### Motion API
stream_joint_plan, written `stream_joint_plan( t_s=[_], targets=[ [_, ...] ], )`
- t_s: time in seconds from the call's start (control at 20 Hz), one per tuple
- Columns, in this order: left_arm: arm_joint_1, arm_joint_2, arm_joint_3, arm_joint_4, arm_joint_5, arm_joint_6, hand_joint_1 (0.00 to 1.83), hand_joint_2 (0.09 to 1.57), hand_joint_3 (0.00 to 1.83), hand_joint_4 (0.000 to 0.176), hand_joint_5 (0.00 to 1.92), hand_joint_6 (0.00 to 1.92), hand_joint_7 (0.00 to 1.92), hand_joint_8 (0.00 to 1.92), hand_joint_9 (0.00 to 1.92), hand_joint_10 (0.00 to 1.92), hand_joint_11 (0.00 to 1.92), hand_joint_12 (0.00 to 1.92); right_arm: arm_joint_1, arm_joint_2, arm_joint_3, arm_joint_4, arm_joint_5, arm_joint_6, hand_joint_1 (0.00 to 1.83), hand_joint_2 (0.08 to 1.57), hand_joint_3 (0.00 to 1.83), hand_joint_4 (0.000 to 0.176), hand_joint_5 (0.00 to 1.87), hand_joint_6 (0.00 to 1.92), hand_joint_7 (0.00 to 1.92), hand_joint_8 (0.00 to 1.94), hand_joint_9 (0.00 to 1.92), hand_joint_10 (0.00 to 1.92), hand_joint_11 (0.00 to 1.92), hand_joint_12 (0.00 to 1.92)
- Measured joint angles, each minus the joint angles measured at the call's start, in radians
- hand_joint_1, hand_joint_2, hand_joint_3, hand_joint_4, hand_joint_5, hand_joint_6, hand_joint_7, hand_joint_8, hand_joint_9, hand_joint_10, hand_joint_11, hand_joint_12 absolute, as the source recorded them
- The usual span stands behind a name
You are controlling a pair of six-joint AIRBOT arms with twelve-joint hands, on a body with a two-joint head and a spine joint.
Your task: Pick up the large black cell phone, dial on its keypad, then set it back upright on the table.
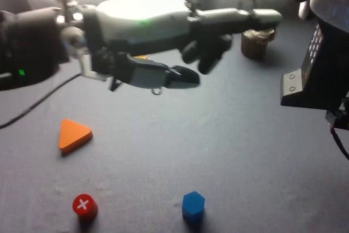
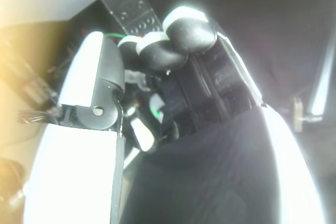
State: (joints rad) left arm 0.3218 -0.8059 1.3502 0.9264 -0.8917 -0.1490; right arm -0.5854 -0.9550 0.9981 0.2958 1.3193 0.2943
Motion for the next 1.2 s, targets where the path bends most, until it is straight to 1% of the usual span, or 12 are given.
stream_joint_plan(
  t_s=[0.15,0.35,0.45,0.5,0.6,0.65,0.75,0.85,0.9,1.0,1.1,1.2],
  targets=[
    [0.008,0.021,-0.007,0.008,-0.071,-0.163,1.31,1.24,0.0,0.037,0.1,0.01,0.71,1.5,0.83,1.92,0.72,1.92,-0.028,-0.026,0.01,0.027,0.026,-0.007,1.49,1.09,0.0,0.0,1.02,0.71,1.02,0.84,0.93,1.08,0.88,1.55],
    [0.022,0.038,-0.007,0.013,-0.136,-0.533,1.26,1.28,0.01,0.0,0.2,0.0,0.66,1.53,0.63,1.9,0.6,1.92,-0.078,-0.047,0.038,0.07,0.055,-0.011,1.49,1.08,0.0,0.0,1.06,0.62,1.03,0.84,0.93,1.09,0.88,1.56],
    [0.029,0.04,-0.002,-0.011,-0.177,-0.556,0.67,1.3,0.0,0.0,0.21,0.0,0.65,0.87,0.55,1.51,0.48,1.85,-0.093,-0.056,0.052,0.093,0.081,-0.011,1.49,1.08,0.0,0.0,1.07,0.6,1.04,0.82,0.93,1.09,0.86,1.58],
    [0.029,0.044,-0.002,-0.028,-0.207,-0.557,0.5,1.31,0.0,0.0,0.24,0.0,0.67,0.47,0.54,1.14,0.4,1.71,-0.104,-0.062,0.059,0.098,0.087,-0.011,1.49,1.08,0.0,0.0,1.08,0.6,1.06,0.8,0.94,1.07,0.86,1.58],
    [0.014,0.049,0.006,-0.048,-0.257,-0.559,0.33,1.3,0.0,0.0,0.28,0.0,0.64,0.09,0.51,0.62,0.25,1.44,-0.119,-0.08,0.077,0.105,0.094,-0.011,1.5,1.07,0.0,0.0,1.1,0.56,1.09,0.74,0.98,1.01,0.86,1.56],
    [0.013,0.049,0.015,-0.042,-0.28,-0.56,0.23,1.28,0.0,0.0,0.3,0.0,0.56,0.02,0.5,0.35,0.18,1.29,-0.125,-0.087,0.082,0.111,0.098,-0.011,1.5,1.06,0.0,0.0,1.1,0.55,1.1,0.69,1.03,0.96,0.88,1.53],
    [0.013,0.043,0.049,0.0,-0.34,-0.561,0.08,1.27,0.0,0.0,0.24,0.0,0.35,0.0,0.37,0.05,0.01,0.99,-0.131,-0.095,0.1,0.12,0.103,-0.011,1.48,1.16,0.0,0.0,0.81,0.98,0.85,1.07,0.81,1.27,0.72,1.67],
    [0.0,0.03,0.092,0.009,-0.414,-0.559,0.04,1.24,0.0,0.0,0.16,0.0,0.19,0.01,0.16,0.02,0.0,0.53,-0.143,-0.111,0.121,0.131,0.132,-0.011,1.48,1.18,0.0,0.0,0.78,1.0,0.79,1.16,0.75,1.35,0.75,1.66],
    [-0.021,0.03,0.096,0.001,-0.442,-0.555,0.01,1.23,0.0,0.006,0.12,0.0,0.09,0.01,0.06,0.01,0.0,0.3,-0.148,-0.122,0.129,0.134,0.138,-0.011,1.49,1.11,0.0,0.0,0.96,0.71,0.92,0.99,0.87,1.22,0.9,1.55],
    [-0.039,0.029,0.082,-0.04,-0.473,-0.557,0.0,1.22,0.0,0.025,0.14,0.01,0.08,0.0,0.02,0.0,0.0,0.16,-0.167,-0.141,0.146,0.123,0.147,-0.011,1.49,1.08,0.0,0.0,1.11,0.43,1.0,0.86,0.95,1.13,0.94,1.53],
    [-0.035,0.03,0.08,-0.068,-0.453,-0.561,0.0,1.21,0.0,0.028,0.11,0.0,0.06,0.0,0.01,0.0,0.0,0.09,-0.18,-0.158,0.157,0.122,0.16,-0.011,1.5,1.06,0.0,0.0,1.07,0.59,1.03,0.78,1.0,1.03,0.99,1.43],
    [-0.021,0.05,0.028,-0.132,-0.341,-0.568,0.0,1.21,0.0,0.008,0.17,0.0,0.12,0.0,0.06,0.0,0.0,0.2,-0.186,-0.173,0.172,0.124,0.177,-0.01,1.49,1.07,0.0,0.0,1.03,0.72,1.0,0.8,0.98,1.04,0.96,1.45]
  ],
)
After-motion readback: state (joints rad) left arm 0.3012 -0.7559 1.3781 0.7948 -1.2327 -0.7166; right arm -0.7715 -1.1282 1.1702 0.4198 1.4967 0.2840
